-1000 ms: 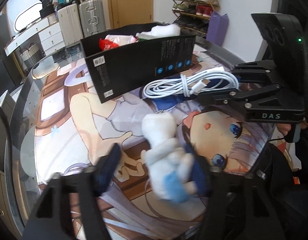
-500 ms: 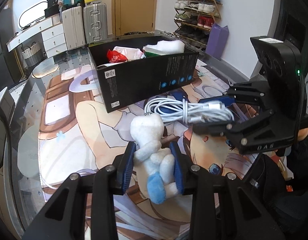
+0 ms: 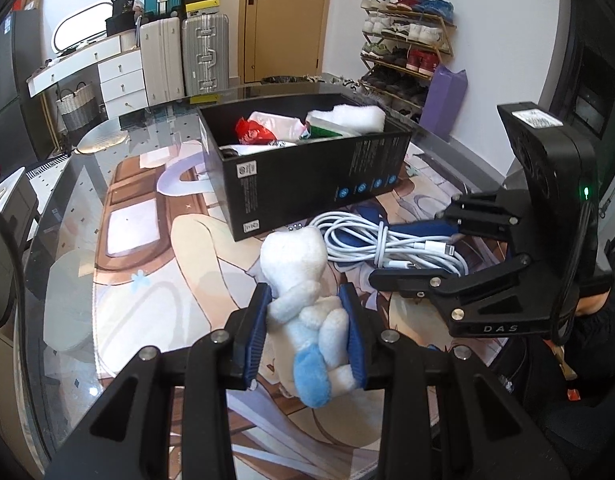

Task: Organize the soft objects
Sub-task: 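Lift the plush toy and cable and carry them over the black box, then lower the plush toy and cable into the box and open both tools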

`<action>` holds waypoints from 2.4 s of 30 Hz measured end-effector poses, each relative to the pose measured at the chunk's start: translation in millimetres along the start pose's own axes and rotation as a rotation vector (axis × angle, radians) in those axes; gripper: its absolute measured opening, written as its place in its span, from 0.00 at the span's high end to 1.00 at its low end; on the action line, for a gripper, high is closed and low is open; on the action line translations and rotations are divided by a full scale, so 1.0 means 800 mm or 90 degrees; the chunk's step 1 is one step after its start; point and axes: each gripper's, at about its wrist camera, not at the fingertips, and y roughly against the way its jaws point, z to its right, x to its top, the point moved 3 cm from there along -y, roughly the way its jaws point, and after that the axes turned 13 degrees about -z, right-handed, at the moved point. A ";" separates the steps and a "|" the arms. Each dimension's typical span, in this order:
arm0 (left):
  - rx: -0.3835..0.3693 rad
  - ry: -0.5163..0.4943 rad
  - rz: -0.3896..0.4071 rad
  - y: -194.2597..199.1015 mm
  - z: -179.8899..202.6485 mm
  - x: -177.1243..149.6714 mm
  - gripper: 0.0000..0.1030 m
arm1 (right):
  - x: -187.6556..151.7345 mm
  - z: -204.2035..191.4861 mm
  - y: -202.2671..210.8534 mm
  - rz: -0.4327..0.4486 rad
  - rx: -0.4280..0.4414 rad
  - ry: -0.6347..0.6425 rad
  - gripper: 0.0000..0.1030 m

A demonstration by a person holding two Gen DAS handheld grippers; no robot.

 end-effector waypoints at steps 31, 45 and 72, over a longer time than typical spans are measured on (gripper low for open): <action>0.017 0.044 0.120 0.053 -0.016 0.060 0.68 | 0.017 0.049 0.122 0.134 0.031 -0.066 0.70; 0.021 0.064 0.127 0.028 -0.031 0.126 0.68 | 0.076 0.083 0.109 0.126 -0.001 -0.081 0.70; 0.059 0.063 0.075 -0.055 -0.042 0.163 0.66 | 0.139 0.101 0.022 0.064 -0.032 -0.045 0.70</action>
